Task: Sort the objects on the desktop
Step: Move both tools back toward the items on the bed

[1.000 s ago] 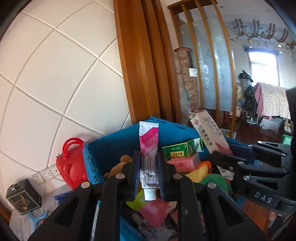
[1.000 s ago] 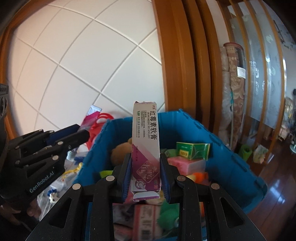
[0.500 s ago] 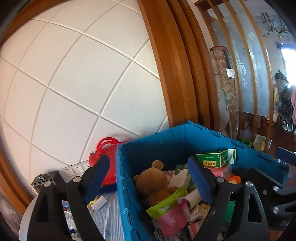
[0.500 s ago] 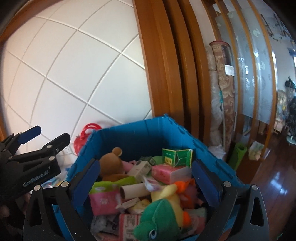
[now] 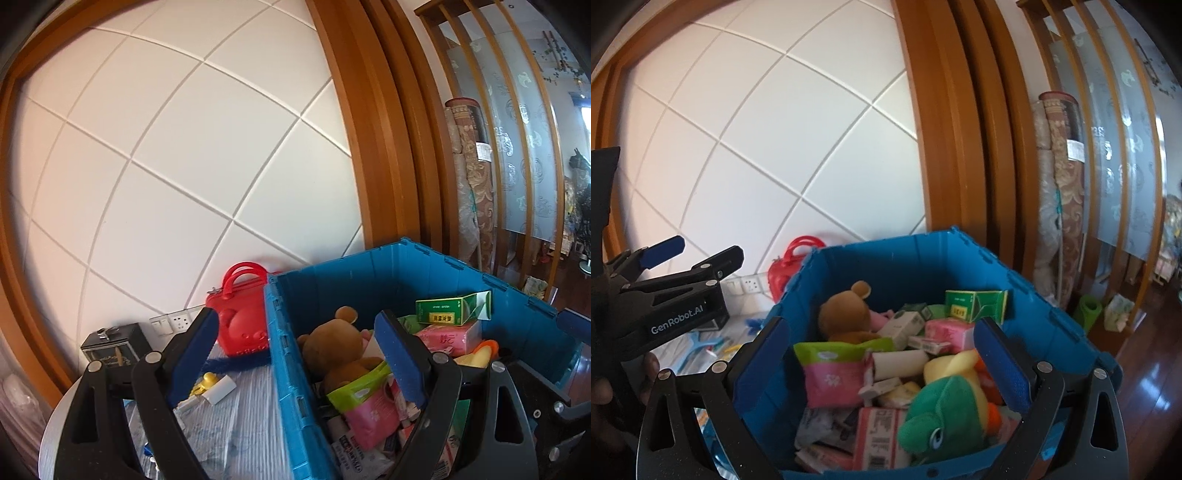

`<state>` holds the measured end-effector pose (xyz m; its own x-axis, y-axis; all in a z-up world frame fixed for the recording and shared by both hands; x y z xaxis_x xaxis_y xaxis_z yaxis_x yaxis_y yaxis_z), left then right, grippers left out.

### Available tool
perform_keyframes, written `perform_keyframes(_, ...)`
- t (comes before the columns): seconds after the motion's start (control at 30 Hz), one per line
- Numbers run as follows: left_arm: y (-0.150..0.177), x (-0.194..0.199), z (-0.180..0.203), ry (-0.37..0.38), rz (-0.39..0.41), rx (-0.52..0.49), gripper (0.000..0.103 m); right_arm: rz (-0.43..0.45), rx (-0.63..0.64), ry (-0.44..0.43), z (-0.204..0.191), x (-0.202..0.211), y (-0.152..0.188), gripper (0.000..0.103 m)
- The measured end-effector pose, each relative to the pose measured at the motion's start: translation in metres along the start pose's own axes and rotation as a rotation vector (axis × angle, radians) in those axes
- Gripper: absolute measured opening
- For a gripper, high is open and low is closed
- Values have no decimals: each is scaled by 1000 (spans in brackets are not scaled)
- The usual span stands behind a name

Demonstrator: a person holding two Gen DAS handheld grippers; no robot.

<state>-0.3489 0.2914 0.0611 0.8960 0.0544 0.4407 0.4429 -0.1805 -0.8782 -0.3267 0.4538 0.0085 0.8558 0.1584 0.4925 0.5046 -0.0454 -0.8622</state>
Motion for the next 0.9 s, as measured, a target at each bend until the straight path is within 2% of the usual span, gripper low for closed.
perform_keyframes(0.17,12,1,-20,-17,-10,28,87,2,14,-27,-14,-1,5,101)
perform_keyframes(0.33,33,-2,-54,-37,-31,66,87,4,74,-67,-48,-1,6,101)
perform_keyframes(0.47,70,-1,-100,-66,-55,92,87,10,131,-129,-89,-3,12,101)
perform_keyframes(0.63,128,-7,-184,-158,-105,102,87,-26,215,-220,-161,-24,26,102)
perform_keyframes(0.77,168,-16,-268,-233,-197,138,87,-83,299,-308,-229,-51,46,102)
perform_keyframes(0.9,200,-24,-342,-296,-253,124,87,-200,361,-369,-299,-92,82,102)
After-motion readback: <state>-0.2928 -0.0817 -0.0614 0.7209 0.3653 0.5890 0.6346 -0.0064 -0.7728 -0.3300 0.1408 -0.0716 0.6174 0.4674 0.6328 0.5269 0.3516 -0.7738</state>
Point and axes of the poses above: each gripper's, at about its wrist camera, not at the fingertips, and x roughly against the way its jaws point, z to its right, y to its underside, the point moved 2 cm from there along -x, roughly the way its jaws point, and after that the axes turned 9 degrees about -z, right-handed, at the moved point
